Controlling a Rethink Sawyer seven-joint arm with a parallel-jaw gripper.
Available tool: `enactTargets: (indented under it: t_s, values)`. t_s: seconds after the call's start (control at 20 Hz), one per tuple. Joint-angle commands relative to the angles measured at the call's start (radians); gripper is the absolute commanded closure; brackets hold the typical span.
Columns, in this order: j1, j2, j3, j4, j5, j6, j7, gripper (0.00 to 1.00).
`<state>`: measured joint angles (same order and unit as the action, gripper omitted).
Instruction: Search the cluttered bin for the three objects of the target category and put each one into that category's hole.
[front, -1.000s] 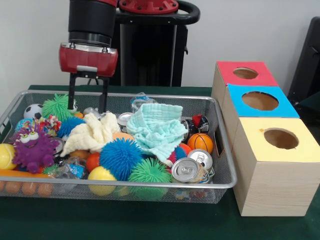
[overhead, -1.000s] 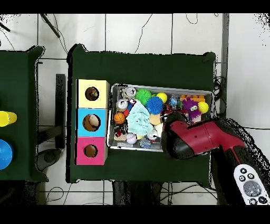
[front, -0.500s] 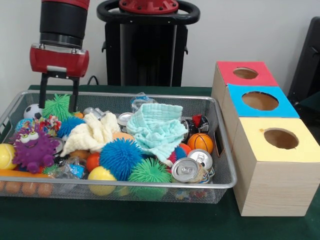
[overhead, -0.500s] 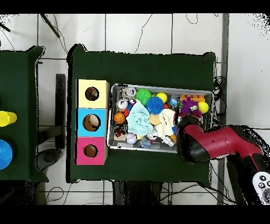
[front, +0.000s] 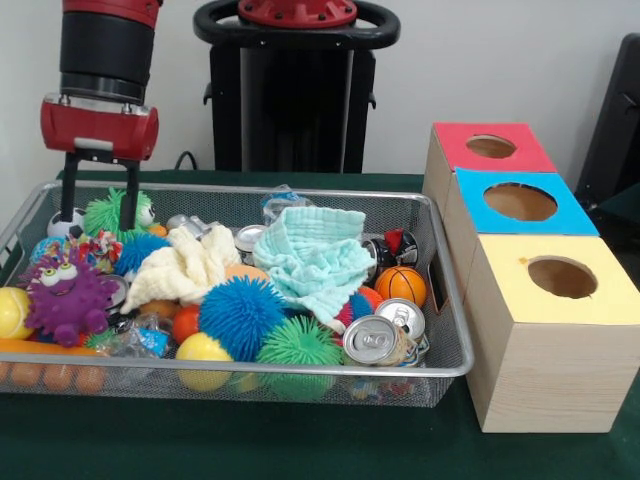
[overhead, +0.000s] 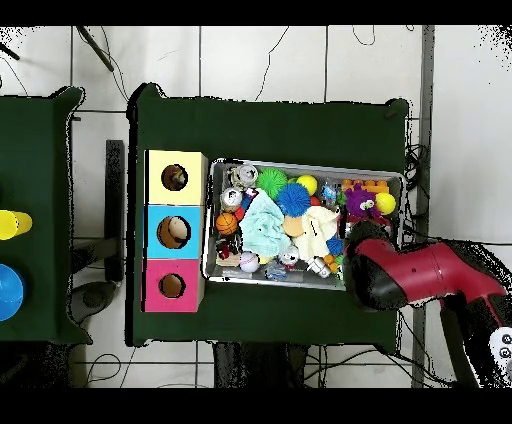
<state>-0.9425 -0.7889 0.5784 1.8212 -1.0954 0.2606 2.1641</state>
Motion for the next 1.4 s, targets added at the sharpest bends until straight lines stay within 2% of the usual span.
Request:
enactTargets:
  t_s: [0.05, 0.3, 0.65, 1.4]
  values:
    - [0.018, 0.094, 0.042, -0.057, -0.11, 0.011, -0.228, 0.0]
    - [0.008, 0.128, 0.047, -0.064, -0.119, 0.006, -0.213, 0.0]
    - [-0.045, 0.201, 0.077, -0.078, -0.082, 0.074, -0.294, 0.0]
    - [-0.071, 0.171, 0.1, -0.08, -0.059, 0.134, -0.376, 0.0]
